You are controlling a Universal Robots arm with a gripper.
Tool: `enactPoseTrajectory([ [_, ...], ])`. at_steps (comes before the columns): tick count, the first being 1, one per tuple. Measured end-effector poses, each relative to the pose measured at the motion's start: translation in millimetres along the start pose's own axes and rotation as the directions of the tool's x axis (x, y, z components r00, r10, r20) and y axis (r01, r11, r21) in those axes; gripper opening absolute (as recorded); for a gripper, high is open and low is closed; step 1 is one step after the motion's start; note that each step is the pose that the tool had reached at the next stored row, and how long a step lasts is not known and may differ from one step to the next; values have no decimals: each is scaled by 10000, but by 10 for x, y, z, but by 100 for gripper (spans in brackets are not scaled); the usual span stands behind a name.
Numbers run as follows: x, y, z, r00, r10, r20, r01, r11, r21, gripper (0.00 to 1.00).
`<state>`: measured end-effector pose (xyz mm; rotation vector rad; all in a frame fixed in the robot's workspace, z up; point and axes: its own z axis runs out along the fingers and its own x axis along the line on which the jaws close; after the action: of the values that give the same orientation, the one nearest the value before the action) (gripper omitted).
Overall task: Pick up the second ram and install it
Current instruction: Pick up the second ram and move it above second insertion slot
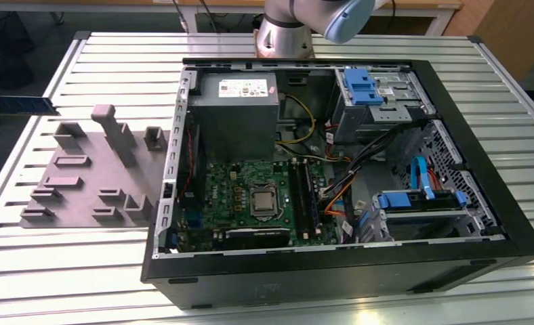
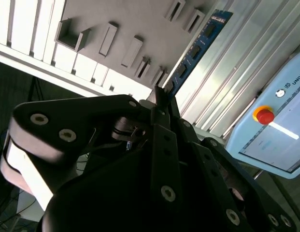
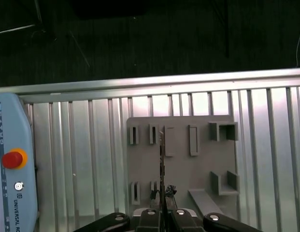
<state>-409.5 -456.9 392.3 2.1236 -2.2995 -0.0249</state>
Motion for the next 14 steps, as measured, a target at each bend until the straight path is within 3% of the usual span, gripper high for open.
enactPoseTrajectory([
  [14, -14, -184, -2, 10000, -1, 3, 1, 10000, 2, 14],
])
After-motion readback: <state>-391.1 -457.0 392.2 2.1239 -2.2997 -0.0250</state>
